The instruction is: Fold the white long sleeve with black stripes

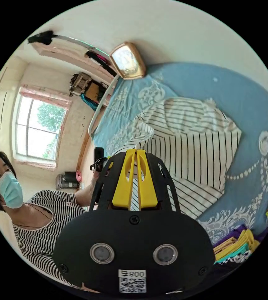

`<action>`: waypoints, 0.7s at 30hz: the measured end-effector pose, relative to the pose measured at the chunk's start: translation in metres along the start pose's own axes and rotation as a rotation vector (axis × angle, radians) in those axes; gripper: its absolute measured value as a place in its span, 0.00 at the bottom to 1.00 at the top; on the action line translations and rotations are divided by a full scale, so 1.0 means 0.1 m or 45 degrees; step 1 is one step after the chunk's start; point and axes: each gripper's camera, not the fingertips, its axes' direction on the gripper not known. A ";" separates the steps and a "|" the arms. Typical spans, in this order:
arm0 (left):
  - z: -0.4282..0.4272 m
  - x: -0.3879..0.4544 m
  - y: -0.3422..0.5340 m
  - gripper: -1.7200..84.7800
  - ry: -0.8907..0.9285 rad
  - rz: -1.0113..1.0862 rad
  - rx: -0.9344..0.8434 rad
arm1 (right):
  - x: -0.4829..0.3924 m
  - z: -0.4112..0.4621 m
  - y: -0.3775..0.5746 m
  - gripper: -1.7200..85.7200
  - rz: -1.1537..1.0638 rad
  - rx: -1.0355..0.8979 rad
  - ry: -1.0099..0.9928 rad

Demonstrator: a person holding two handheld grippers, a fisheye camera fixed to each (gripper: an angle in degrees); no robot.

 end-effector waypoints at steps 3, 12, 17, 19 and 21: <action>0.32 -0.56 0.19 0.03 -0.041 -0.132 -0.067 | 0.77 0.19 0.40 0.02 0.187 -0.096 -0.030; 1.03 -1.08 -0.03 0.03 -0.173 -0.116 -0.150 | 1.38 0.07 0.47 0.02 0.197 -0.183 0.088; 1.31 -1.42 -0.12 0.03 -0.264 -0.137 -0.157 | 1.75 0.07 0.44 0.02 0.216 -0.204 0.105; 1.40 -1.56 -0.14 0.03 -0.257 -0.173 -0.151 | 1.93 0.08 0.45 0.02 0.252 -0.206 0.064; 1.48 -1.68 -0.17 0.04 -0.175 -0.212 -0.105 | 2.01 0.04 0.43 0.02 0.245 -0.212 -0.004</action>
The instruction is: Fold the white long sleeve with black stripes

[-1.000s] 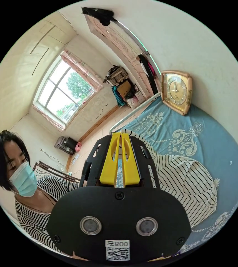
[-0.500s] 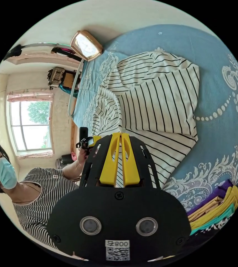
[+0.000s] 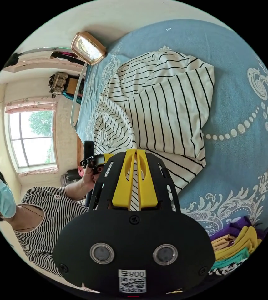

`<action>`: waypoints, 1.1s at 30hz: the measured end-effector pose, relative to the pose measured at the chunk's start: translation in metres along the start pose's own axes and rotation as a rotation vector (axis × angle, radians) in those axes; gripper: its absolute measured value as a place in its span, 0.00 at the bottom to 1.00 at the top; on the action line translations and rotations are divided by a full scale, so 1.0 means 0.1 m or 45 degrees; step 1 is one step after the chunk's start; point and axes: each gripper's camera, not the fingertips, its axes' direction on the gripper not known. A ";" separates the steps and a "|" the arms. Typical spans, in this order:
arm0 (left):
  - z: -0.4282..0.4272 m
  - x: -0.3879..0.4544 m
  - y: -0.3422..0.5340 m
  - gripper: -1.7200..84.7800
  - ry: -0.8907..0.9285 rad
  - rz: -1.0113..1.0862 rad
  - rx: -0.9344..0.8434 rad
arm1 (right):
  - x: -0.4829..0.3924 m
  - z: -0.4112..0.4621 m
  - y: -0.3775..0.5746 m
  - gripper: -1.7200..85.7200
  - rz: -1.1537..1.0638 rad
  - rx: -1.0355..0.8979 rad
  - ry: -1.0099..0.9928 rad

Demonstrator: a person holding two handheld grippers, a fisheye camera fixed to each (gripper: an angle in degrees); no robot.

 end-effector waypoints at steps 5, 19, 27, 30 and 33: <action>0.22 -0.09 -0.16 0.06 -0.134 0.053 -0.034 | 0.03 -0.33 -0.13 0.02 -0.042 -0.011 0.122; -1.47 0.70 -1.42 0.11 -0.817 0.457 0.240 | 0.49 -0.16 0.05 0.02 0.009 0.116 0.269; -1.50 0.73 -1.55 0.11 -0.914 0.526 0.081 | -0.70 0.54 -0.30 0.05 -0.463 0.232 0.176; -1.65 0.73 -0.97 0.11 -0.952 0.518 0.109 | -1.21 1.11 -0.75 0.07 -0.616 0.162 0.171; -1.86 0.54 -0.55 0.10 -0.836 0.414 0.192 | -1.64 1.59 -1.10 0.08 -0.725 0.112 0.200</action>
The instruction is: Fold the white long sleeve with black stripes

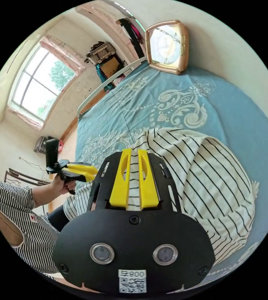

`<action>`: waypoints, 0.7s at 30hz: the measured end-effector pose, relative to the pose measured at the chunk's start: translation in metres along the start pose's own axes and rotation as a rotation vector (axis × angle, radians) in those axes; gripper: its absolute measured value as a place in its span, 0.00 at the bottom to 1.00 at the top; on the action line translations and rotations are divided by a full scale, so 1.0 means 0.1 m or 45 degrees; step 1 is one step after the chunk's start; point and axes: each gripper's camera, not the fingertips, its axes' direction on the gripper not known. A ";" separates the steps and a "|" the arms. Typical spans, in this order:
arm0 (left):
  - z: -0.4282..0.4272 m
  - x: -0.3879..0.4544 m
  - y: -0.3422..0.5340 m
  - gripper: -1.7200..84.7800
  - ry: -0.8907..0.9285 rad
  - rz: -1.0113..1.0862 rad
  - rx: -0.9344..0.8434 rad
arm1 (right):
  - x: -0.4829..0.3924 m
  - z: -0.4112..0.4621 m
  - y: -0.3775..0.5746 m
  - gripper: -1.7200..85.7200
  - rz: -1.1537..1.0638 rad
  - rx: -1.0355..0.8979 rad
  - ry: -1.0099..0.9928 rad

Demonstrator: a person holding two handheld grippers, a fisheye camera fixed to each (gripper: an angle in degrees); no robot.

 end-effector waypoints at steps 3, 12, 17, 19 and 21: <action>0.06 -0.33 0.18 0.10 0.148 -0.153 -0.003 | -0.17 0.39 -0.31 0.08 -0.065 -0.066 0.084; -0.08 -0.82 -0.13 0.05 0.293 -0.272 0.090 | -0.11 1.19 -0.48 0.05 -0.029 -0.275 0.178; -0.42 -0.85 -0.17 0.04 0.328 -0.243 0.196 | -0.16 1.03 -0.47 0.03 -0.050 -0.220 0.130; -0.61 -0.85 -0.16 0.03 0.332 -0.233 0.287 | -0.15 0.65 -0.48 0.03 -0.047 -0.065 0.029; -0.77 -0.89 -0.17 0.03 0.320 -0.219 0.351 | -0.12 0.34 -0.49 0.03 -0.046 0.035 -0.047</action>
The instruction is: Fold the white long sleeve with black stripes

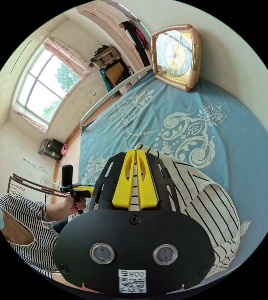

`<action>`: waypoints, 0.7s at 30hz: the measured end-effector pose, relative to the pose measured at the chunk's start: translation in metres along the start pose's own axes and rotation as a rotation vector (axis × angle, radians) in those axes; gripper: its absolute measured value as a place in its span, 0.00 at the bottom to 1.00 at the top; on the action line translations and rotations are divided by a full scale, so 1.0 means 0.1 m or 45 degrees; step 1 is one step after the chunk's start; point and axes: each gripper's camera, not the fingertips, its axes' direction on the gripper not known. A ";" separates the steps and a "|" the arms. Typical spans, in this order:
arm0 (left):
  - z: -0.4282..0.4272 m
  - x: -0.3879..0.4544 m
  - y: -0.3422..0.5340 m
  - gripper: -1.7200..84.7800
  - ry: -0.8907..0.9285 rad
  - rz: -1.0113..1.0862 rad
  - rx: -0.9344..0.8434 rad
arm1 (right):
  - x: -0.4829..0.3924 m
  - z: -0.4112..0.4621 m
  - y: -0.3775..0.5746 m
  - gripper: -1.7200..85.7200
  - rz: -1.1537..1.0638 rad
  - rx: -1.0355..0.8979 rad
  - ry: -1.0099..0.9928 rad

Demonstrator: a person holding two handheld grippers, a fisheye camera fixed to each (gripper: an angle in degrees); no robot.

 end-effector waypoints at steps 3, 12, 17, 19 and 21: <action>-0.04 -0.09 -0.05 0.03 -0.087 0.000 0.022 | 0.14 -0.04 -0.03 0.02 0.029 -0.006 0.015; -0.20 -0.38 0.01 0.03 -0.154 -0.076 0.024 | 0.43 0.64 -0.15 0.02 0.119 -0.214 0.041; -0.45 -0.31 0.20 0.02 -0.163 -0.051 0.094 | 0.42 0.16 0.03 0.02 0.187 -0.043 0.093; -0.43 -0.18 0.20 0.02 -0.180 0.018 0.076 | 0.25 0.01 0.16 0.02 0.110 0.021 0.017; -0.24 -0.03 0.12 0.02 -0.182 0.129 -0.014 | 0.00 0.05 0.27 0.02 0.034 -0.018 0.025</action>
